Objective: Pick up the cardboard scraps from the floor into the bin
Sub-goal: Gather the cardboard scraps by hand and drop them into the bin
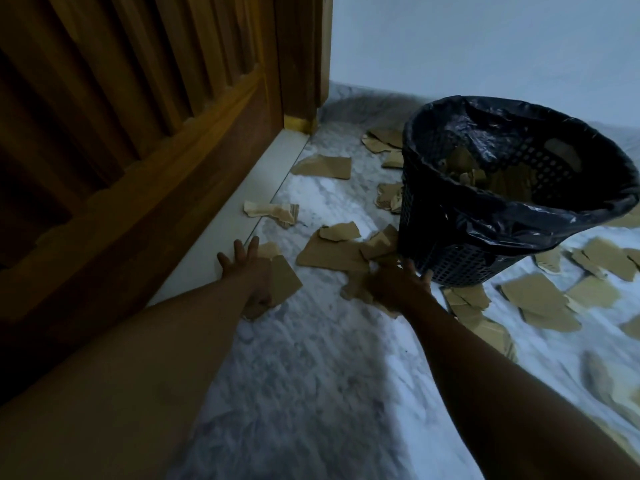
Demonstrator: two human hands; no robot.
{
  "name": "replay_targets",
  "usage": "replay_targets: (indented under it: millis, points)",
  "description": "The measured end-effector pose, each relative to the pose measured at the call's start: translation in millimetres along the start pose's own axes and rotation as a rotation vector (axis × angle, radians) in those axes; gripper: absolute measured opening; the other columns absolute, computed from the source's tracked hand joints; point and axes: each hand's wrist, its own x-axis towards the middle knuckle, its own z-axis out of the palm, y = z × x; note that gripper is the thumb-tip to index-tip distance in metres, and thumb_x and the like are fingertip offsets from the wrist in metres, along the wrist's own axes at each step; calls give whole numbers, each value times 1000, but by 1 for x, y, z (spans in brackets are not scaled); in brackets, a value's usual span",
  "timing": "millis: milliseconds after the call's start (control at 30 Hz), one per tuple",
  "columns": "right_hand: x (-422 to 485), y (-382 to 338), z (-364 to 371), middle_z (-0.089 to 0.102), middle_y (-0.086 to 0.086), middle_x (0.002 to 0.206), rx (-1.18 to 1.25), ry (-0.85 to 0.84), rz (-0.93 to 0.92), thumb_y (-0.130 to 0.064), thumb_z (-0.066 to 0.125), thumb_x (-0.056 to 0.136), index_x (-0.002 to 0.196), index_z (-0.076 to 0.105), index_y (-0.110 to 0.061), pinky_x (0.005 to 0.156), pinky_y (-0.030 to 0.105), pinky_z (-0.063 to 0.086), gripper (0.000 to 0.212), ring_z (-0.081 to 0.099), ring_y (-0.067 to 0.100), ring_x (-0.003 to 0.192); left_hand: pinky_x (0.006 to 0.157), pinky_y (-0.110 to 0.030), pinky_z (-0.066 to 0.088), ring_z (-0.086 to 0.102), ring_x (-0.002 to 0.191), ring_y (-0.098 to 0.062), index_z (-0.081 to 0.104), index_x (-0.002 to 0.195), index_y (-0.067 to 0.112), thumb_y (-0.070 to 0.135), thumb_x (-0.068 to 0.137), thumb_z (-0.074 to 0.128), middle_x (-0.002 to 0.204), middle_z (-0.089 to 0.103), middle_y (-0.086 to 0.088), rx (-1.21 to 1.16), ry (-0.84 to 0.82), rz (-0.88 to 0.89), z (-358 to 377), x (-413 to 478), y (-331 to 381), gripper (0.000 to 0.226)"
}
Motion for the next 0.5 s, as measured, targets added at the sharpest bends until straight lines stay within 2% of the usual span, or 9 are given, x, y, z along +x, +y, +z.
replay_targets:
  millis: [67, 100, 167, 233, 333, 400, 433, 467, 500]
  points:
    - [14, 3, -4, 7, 4, 166, -15, -50, -20, -30, 55, 95, 154, 22, -38, 109, 73, 4, 67, -3, 31, 152, 115, -64, 11, -15, 147, -45, 13, 157, 22, 47, 88, 67, 161, -25, -9, -34, -47, 12, -4, 5, -3, 90]
    - [18, 3, -4, 12, 4, 164, -28, -67, -28, -27, 57, 93, 153, 24, -36, 109, 73, 7, 69, 3, 31, 152, 116, -63, 12, -14, 147, -46, 15, 156, 21, 47, 86, 70, 160, -26, -11, -50, -75, 19, -5, 8, -5, 93]
    - [20, 2, -6, 35, 8, 153, 37, -59, -19, -28, 53, 94, 149, 33, -24, 112, 67, 19, 59, 27, 30, 144, 117, -59, 17, -9, 147, -47, 19, 154, 17, 53, 81, 73, 160, -21, -17, -72, -103, 40, -4, 18, -9, 98]
    - [19, -1, -5, 51, 14, 139, 161, -51, -7, -31, 48, 95, 143, 39, -14, 110, 62, 30, 52, 48, 33, 128, 114, -58, 22, -2, 146, -48, 22, 152, 16, 63, 75, 72, 161, -7, -21, -73, -104, 49, -2, 23, -12, 103]
    - [19, -2, 0, 53, 17, 135, 201, -72, -1, -32, 49, 94, 149, 28, -16, 112, 63, 24, 61, 52, 35, 122, 108, -54, 32, 18, 139, -45, 28, 148, 17, 63, 74, 74, 154, 14, -19, -50, -71, 56, -6, 16, -11, 99]
    - [19, -4, 3, 51, 16, 135, 191, -76, -6, -30, 50, 94, 152, 24, -23, 110, 65, 27, 64, 50, 36, 123, 102, -49, 34, 29, 130, -40, 31, 146, 17, 58, 76, 75, 146, 24, -17, -35, -36, 60, -8, 6, -7, 92]
    - [19, -3, 6, 52, 13, 133, 208, -73, 3, -27, 49, 95, 148, 32, -24, 109, 63, 26, 55, 48, 35, 124, 100, -47, 34, 33, 127, -38, 33, 144, 18, 57, 75, 76, 142, 29, -16, -27, -9, 58, -8, 1, -4, 90]
    - [15, -5, 4, 53, 9, 123, 225, -73, 9, -22, 48, 96, 134, 47, -23, 105, 59, 28, 38, 50, 32, 118, 99, -47, 34, 35, 124, -37, 34, 140, 19, 56, 71, 79, 138, 33, -15, -39, 31, 55, -6, -1, -3, 90]
    - [13, -4, 4, 52, 8, 111, 260, -69, -3, -19, 46, 97, 113, 55, -23, 96, 51, 35, 18, 53, 28, 104, 98, -48, 34, 36, 122, -36, 34, 135, 20, 53, 67, 82, 135, 35, -14, -79, 86, 56, -5, -3, -2, 90]
